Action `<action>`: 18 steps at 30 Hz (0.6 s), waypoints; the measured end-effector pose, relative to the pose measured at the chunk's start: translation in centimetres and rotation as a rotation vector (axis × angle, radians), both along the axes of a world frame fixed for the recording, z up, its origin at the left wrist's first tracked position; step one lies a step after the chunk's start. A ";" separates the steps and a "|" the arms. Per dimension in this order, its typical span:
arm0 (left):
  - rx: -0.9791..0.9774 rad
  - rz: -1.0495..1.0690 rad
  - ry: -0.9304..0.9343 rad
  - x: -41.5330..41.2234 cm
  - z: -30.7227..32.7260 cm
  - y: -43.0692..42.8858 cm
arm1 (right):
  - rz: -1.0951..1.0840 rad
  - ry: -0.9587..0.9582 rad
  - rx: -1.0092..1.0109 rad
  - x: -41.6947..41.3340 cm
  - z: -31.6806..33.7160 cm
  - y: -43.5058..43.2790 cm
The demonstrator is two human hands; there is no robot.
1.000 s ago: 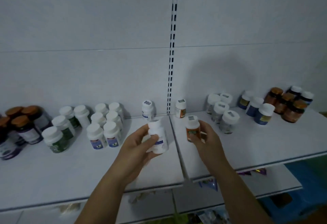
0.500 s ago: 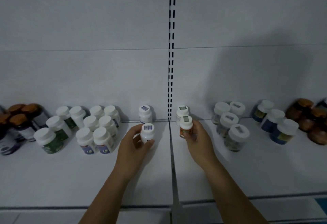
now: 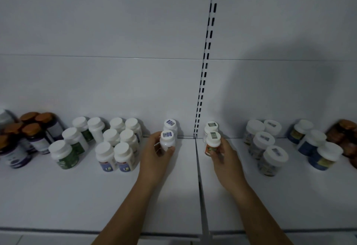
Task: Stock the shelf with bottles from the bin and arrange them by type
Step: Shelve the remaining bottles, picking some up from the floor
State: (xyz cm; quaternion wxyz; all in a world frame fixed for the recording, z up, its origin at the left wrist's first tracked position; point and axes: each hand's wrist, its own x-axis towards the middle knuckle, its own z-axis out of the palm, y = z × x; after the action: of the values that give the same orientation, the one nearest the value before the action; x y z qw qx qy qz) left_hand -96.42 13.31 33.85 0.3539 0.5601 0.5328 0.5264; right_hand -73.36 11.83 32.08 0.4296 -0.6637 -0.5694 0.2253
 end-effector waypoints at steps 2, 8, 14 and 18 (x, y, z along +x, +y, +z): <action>-0.004 -0.011 0.008 0.0 0.0 -0.1 | -0.005 -0.006 -0.005 0.1 -0.2 -0.1; -0.015 -0.008 0.020 0.2 0.0 -0.2 | -0.012 -0.018 -0.008 0.3 -0.7 0.2; -0.045 0.011 0.054 0.4 0.1 -0.4 | 0.011 0.078 -0.038 0.3 -0.2 0.1; -0.076 -0.004 0.100 0.1 1.3 -1.0 | 0.034 0.191 -0.069 0.4 1.3 -1.0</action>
State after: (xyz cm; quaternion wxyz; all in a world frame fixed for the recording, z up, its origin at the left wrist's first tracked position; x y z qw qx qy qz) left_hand -96.34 12.29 35.14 0.3489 0.5730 0.5684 0.4763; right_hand -72.98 10.84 33.40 0.4548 -0.6439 -0.5290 0.3143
